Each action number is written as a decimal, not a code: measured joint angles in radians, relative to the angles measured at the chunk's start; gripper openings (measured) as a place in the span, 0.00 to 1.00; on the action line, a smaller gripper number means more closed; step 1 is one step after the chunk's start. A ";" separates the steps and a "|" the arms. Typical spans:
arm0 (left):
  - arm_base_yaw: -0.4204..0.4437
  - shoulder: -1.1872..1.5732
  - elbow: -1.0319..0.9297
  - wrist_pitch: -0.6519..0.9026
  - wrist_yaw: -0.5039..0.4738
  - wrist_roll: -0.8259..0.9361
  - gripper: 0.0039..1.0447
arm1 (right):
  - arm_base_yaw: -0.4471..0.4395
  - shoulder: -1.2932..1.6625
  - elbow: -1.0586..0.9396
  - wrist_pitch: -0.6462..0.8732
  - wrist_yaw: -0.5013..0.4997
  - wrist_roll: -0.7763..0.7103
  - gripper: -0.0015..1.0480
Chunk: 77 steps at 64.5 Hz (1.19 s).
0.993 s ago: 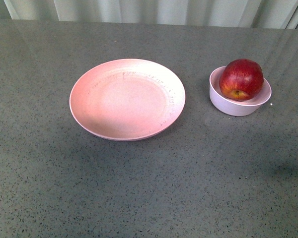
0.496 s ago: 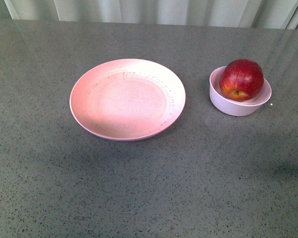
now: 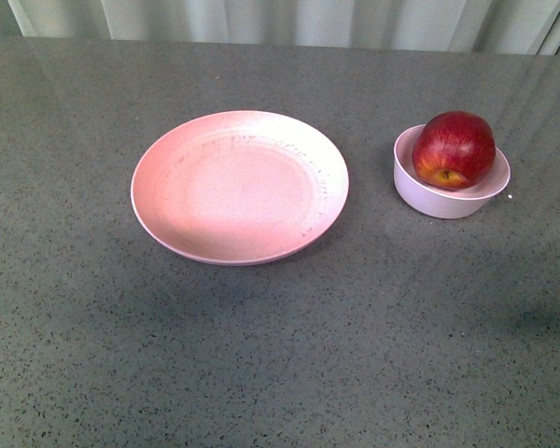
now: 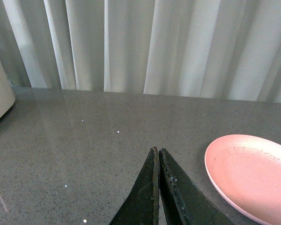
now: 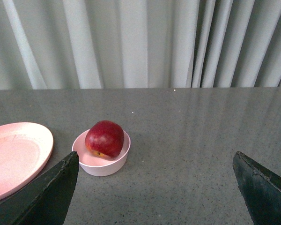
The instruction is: Move apple from plate to bowl
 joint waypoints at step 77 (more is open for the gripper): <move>0.001 -0.238 0.000 -0.254 0.000 0.003 0.92 | 0.000 0.000 0.000 0.000 0.000 0.000 0.91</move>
